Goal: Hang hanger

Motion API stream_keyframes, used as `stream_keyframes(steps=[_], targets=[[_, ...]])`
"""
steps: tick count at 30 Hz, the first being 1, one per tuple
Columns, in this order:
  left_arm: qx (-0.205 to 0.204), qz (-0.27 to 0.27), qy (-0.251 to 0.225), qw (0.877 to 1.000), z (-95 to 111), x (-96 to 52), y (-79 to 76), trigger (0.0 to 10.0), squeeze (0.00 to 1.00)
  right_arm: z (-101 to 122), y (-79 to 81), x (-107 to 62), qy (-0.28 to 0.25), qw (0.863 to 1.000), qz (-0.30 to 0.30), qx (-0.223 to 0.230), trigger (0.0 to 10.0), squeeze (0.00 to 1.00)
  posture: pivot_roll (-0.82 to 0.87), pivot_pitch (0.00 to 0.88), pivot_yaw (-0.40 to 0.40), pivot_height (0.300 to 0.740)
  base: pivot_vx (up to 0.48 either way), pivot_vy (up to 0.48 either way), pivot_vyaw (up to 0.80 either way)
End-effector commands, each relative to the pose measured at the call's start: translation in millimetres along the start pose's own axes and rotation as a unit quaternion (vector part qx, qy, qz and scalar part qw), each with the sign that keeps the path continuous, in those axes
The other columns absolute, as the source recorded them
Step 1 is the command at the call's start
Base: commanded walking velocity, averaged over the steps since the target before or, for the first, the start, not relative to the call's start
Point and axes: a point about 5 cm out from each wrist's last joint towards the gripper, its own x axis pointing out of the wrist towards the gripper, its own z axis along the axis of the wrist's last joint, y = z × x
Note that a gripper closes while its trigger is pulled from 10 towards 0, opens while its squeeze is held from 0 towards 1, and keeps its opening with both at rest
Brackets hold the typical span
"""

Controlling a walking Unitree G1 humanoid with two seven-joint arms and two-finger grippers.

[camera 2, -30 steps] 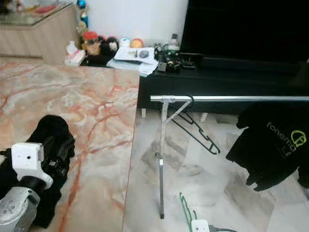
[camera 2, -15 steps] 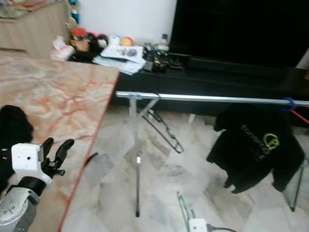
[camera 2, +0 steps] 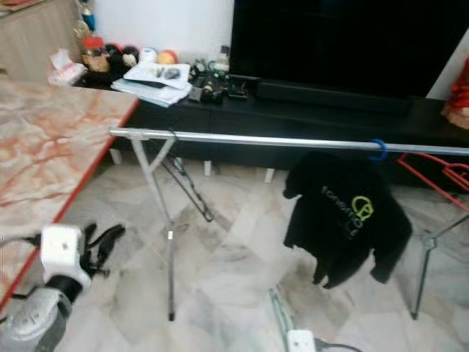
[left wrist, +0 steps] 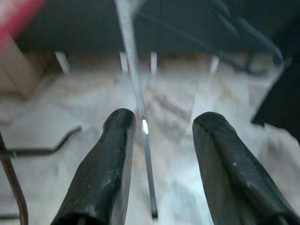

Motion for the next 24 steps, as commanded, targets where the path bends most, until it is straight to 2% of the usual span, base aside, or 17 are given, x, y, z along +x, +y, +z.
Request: stream_keyframes(steps=[1,2,3,4,5,6,7,9,10,12,13,14,15,17,24], targets=[[0.015,-0.003,0.050,0.999,-27,0.0,0.6,10.0,0.00,-3,-6.2,-0.9,0.004,1.000,-0.010,0.002,10.0,0.00,0.12,0.083,-0.025,0.740,0.000,0.000,0.00],[0.015,-0.001,0.068,0.998,-37,-0.5,2.0,10.0,0.00,-3,-6.4,-0.8,0.003,1.000,-0.010,0.002,10.0,0.00,0.12,0.083,-0.026,0.740,0.000,0.000,0.00],[0.021,0.007,0.110,0.994,-59,-3.1,5.4,10.0,0.00,-2,-6.7,-0.7,0.001,1.000,-0.011,0.003,10.0,0.00,0.11,0.082,-0.025,0.740,0.000,0.000,0.00],[0.019,0.008,0.131,0.991,-71,-5.4,6.0,10.0,0.00,-1,-7.0,-0.6,0.001,1.000,-0.011,0.003,10.0,0.00,0.11,0.080,-0.027,0.740,0.000,0.000,0.00],[0.013,0.012,0.179,0.984,-95,-12.5,6.6,10.0,0.00,-1,-7.4,-0.5,-0.001,1.000,-0.012,0.003,10.0,0.00,0.11,0.079,-0.026,0.740,0.000,0.000,0.00],[0.012,0.012,0.195,0.981,-103,-15.6,6.4,10.0,0.00,0,-7.5,-0.5,-0.001,1.000,-0.012,0.003,10.0,0.00,0.11,0.079,-0.026,0.740,0.000,0.000,0.00],[0.012,0.012,0.195,0.981,-103,-15.6,6.4,10.0,0.00,0,-7.5,-0.5,-0.001,1.000,-0.012,0.003,10.0,0.00,0.11,0.079,-0.026,0.740,0.000,0.000,0.00],[0.010,0.012,0.243,0.970,-126,-25.8,4.0,10.0,0.00,0,-7.9,-0.4,-0.002,1.000,-0.012,0.003,10.0,0.00,0.11,0.078,-0.032,0.740,0.000,0.000,0.00],[0.010,0.018,0.277,0.961,-140,-34.4,3.4,10.0,0.00,0,-8.1,-0.4,-0.002,1.000,-0.012,0.003,10.0,0.00,0.11,0.077,-0.033,0.740,0.000,0.000,0.00],[0.007,0.027,0.305,0.952,-152,-42.7,3.3,10.0,0.00,0,-8.3,-0.5,-0.002,1.000,-0.012,0.002,10.0,0.00,0.10,0.075,-0.037,0.740,0.000,0.000,0.00],[0.003,0.038,0.337,0.941,-164,-53.4,3.0,10.0,0.00,0,-8.5,-0.5,-0.002,1.000,-0.012,0.001,10.0,0.00,0.10,0.073,-0.038,0.740,0.000,0.000,0.00],[0.003,0.038,0.337,0.941,-164,-53.4,3.0,10.0,0.00,0,-8.5,-0.5,-0.002,1.000,-0.012,0.001,10.0,0.00,0.10,0.073,-0.038,0.740,0.000,0.000,0.00],[0.000,0.048,0.363,0.931,-173,-63.0,3.0,10.0,0.00,0,-8.6,-0.5,-0.003,1.000,-0.011,0.000,10.0,0.00,0.09,0.070,-0.040,0.740,0.000,0.000,0.00],[-0.009,0.060,0.373,0.926,-179,-67.7,3.6,10.0,0.00,2,-8.7,-0.3,-0.008,1.000,-0.010,0.001,10.0,0.00,0.09,0.067,-0.040,0.740,0.000,0.000,0.00],[-0.039,0.080,0.367,0.926,-184,-71.3,2.5,10.0,0.00,17,-4.9,2.2,-0.041,0.999,0.001,0.010,10.0,0.00,0.08,0.053,-0.046,0.740,0.036,0.000,0.00]])
